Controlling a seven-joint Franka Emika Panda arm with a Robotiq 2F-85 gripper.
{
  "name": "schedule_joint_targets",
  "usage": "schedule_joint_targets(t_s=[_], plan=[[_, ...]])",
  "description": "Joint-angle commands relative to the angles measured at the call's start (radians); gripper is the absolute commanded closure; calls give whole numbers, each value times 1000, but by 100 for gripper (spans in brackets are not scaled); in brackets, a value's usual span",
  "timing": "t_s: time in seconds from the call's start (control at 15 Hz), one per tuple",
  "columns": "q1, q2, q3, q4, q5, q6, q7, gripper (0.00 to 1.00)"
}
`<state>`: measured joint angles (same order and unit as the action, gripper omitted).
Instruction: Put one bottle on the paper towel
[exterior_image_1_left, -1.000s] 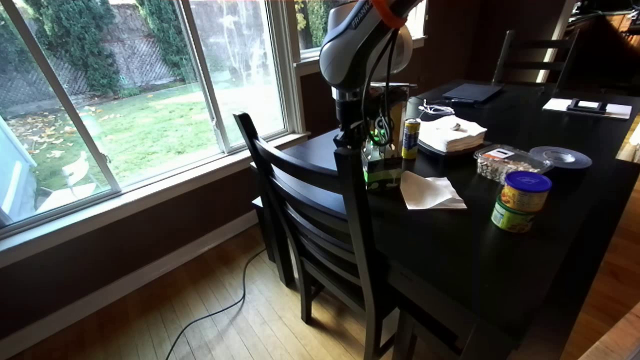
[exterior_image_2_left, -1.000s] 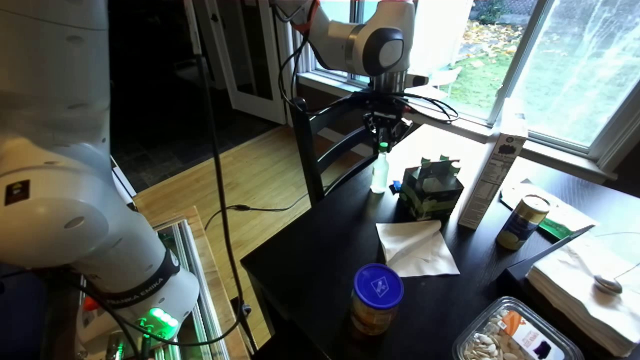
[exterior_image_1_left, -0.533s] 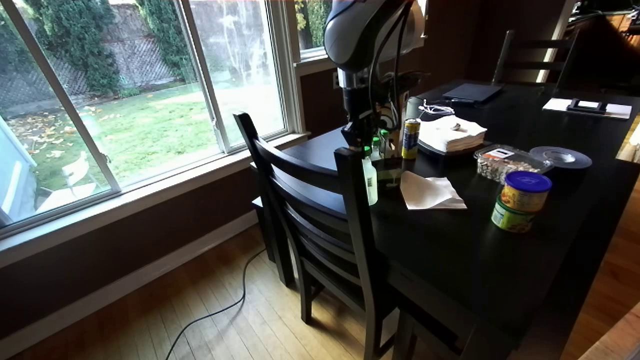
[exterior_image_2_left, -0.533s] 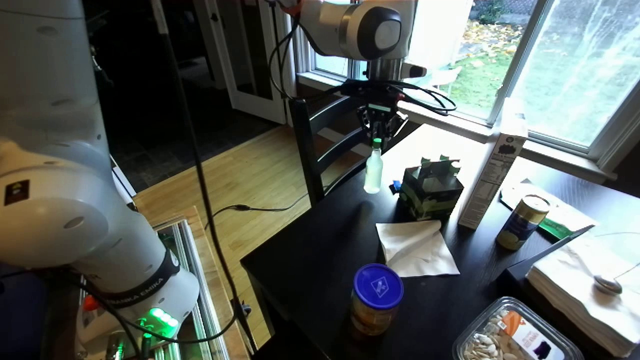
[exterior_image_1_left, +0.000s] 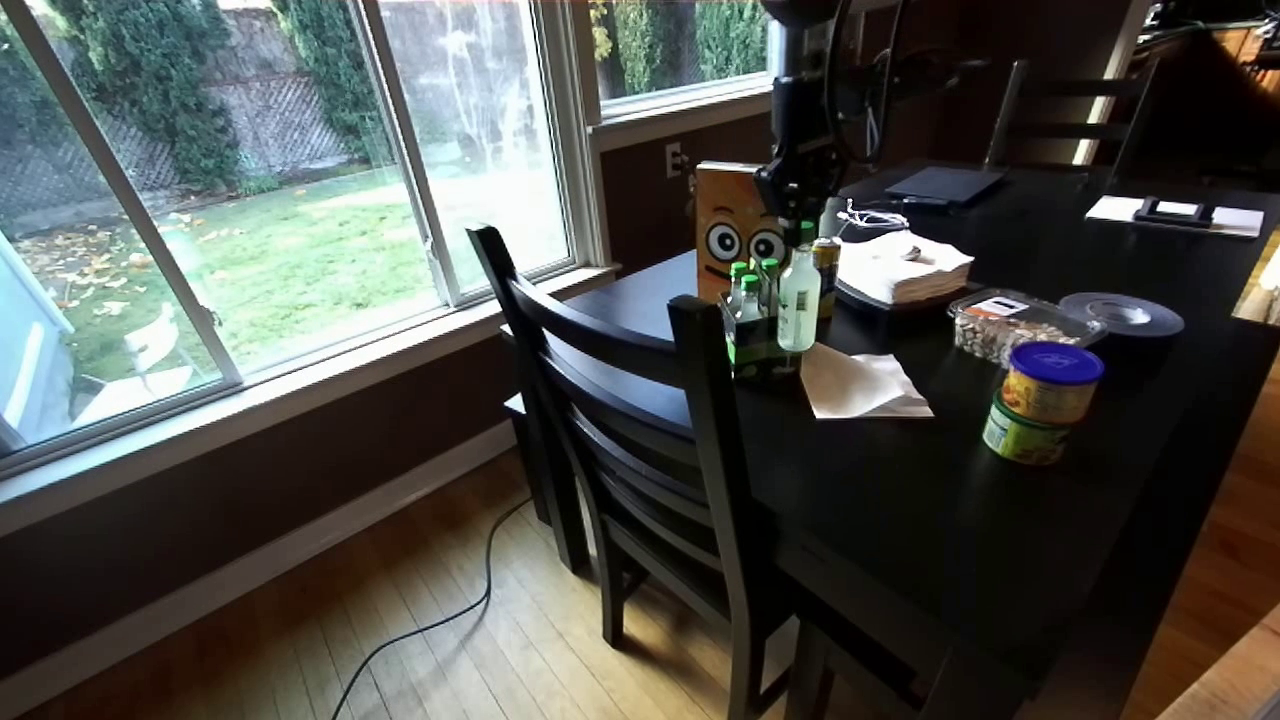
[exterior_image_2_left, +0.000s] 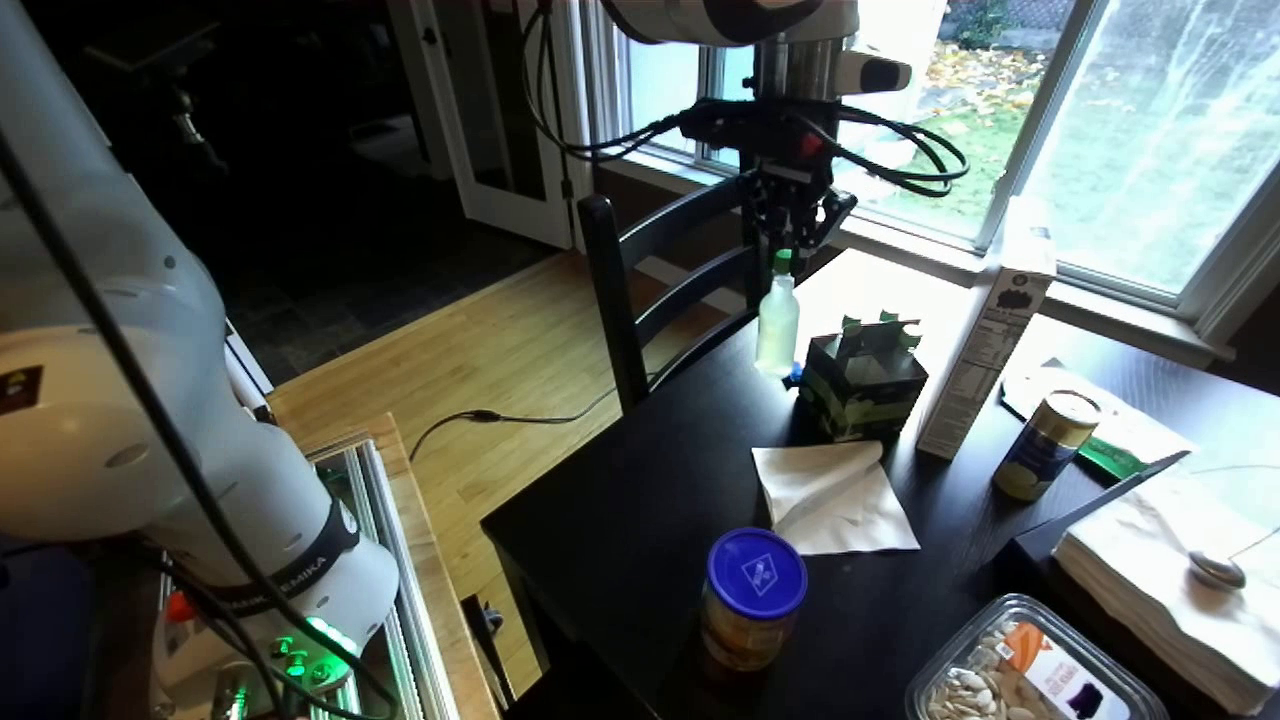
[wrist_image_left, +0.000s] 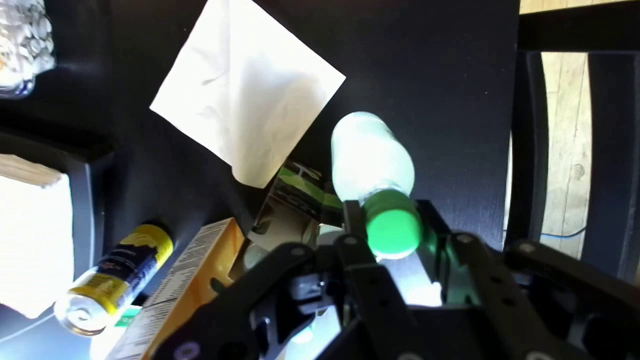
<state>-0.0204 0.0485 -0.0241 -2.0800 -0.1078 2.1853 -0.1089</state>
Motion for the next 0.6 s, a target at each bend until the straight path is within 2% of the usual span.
schedule_joint_targets(t_s=[0.0, 0.53], plan=[[-40, -60, -36, -20, 59, -22, 15, 91], [-111, 8, -112, 19, 123, -11, 14, 91]])
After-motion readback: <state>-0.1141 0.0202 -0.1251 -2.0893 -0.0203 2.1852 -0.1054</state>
